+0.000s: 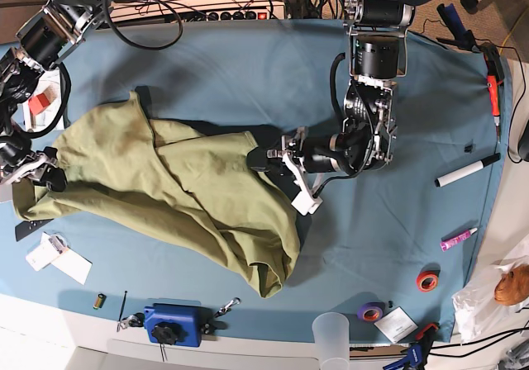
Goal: Layout the t-shirt on the table in an organized manner, then fold the t-shirt properly
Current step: 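Grasp the shirt's bunched fabric with the left gripper and pull it outward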
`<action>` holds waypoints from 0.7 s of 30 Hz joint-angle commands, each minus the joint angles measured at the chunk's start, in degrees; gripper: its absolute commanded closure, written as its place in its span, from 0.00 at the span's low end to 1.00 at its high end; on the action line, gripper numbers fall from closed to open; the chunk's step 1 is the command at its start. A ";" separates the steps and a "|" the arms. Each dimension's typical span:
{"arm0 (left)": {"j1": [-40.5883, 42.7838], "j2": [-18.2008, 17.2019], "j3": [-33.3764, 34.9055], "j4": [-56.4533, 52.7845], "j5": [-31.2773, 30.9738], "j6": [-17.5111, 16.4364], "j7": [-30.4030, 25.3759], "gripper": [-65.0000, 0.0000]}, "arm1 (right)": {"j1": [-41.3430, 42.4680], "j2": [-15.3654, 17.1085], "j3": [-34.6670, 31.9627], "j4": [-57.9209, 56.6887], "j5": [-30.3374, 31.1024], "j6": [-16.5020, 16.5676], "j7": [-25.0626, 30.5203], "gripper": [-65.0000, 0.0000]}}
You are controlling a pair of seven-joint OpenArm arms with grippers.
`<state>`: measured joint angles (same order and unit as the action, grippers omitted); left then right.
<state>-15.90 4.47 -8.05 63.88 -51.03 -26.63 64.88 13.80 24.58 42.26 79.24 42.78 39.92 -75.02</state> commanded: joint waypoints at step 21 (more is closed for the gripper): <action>0.87 -6.12 -6.88 21.53 0.55 -1.46 6.21 1.00 | 1.11 1.44 0.17 1.05 8.31 0.08 1.05 0.52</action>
<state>-13.78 -1.74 -14.81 84.38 -49.47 -28.10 71.59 13.80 24.56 42.26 79.24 49.65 39.92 -75.00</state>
